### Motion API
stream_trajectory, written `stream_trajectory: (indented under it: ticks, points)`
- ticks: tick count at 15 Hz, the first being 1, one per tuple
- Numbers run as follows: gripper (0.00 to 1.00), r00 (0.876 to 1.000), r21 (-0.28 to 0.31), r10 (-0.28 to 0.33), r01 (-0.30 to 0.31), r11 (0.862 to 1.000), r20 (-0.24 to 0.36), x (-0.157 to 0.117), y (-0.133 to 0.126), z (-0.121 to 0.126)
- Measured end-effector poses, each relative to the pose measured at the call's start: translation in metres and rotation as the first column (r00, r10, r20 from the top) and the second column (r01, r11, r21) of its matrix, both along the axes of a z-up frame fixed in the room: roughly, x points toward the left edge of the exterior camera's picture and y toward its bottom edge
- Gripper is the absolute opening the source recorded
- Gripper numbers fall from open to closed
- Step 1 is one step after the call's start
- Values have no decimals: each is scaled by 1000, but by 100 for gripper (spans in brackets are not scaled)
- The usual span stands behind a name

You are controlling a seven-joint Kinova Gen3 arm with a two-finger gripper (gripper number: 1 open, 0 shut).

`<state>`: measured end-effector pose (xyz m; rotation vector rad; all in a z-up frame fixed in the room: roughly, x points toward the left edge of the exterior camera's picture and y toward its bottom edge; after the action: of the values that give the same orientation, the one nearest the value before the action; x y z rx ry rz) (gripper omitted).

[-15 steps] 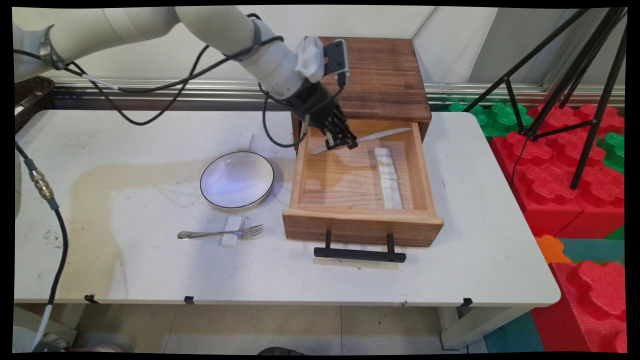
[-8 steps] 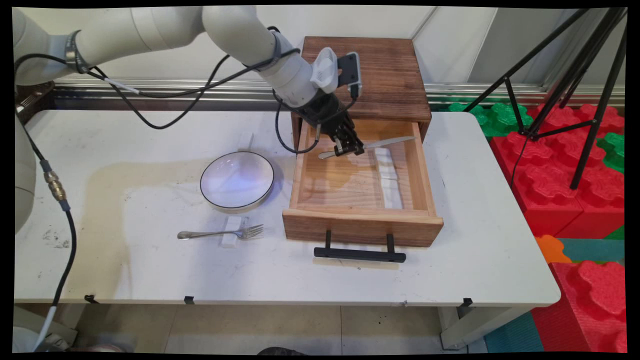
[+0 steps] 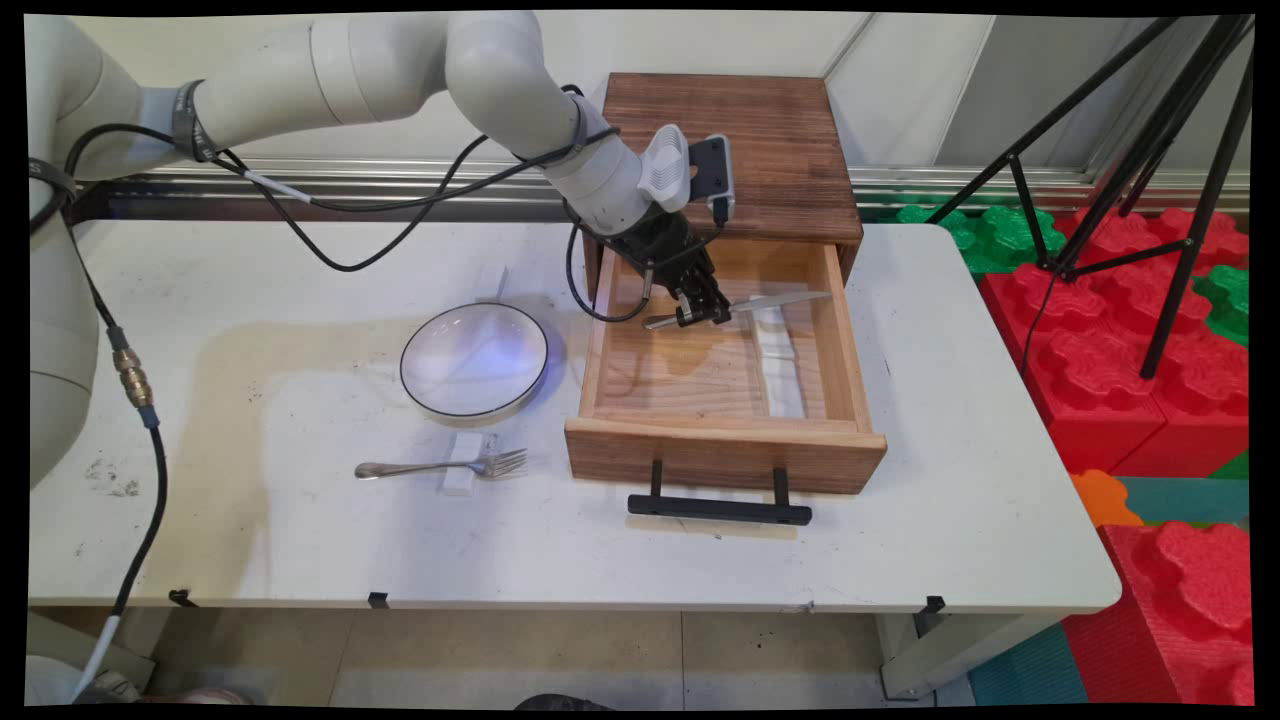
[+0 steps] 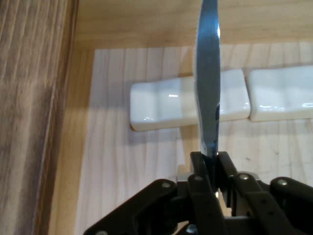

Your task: Place the picked object into the drawer

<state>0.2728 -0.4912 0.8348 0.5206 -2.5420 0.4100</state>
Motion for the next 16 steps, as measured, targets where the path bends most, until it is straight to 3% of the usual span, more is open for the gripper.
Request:
stream_trajectory:
  ticks: [15, 16]
  points:
    - [0, 1000, -5, -8, 8, 1000, 26, 2, -16, -23]
    - [100, 1000, -6, -9, 9, 1000, 26, 2, -16, -23]
